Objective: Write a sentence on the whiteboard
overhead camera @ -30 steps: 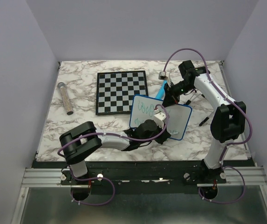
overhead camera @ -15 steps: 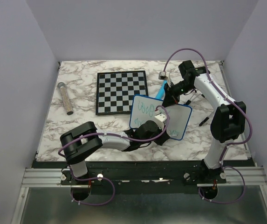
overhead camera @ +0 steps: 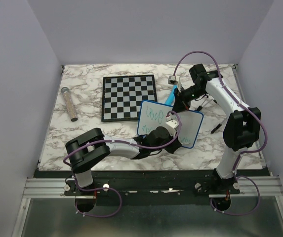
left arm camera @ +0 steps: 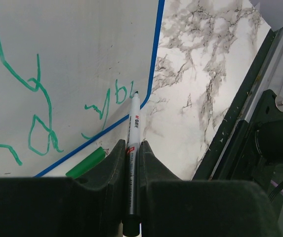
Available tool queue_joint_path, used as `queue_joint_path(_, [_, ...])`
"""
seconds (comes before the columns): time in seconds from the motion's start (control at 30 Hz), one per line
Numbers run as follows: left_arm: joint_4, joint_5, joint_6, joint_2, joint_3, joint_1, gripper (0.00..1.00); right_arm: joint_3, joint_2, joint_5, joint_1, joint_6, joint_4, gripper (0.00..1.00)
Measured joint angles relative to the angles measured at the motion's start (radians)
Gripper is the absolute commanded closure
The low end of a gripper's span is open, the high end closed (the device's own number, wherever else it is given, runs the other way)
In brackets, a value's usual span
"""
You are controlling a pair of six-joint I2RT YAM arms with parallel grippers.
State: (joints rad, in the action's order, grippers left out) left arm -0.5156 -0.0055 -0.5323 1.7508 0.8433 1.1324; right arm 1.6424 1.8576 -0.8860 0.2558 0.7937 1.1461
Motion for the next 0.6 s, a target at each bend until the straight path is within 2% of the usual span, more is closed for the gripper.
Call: queue_joint_path(0.6, [-0.003,0.0,0.0,0.0,0.018,-0.003,1.0,0.0,0.0,0.0,0.0,0.0,0.0,0.99])
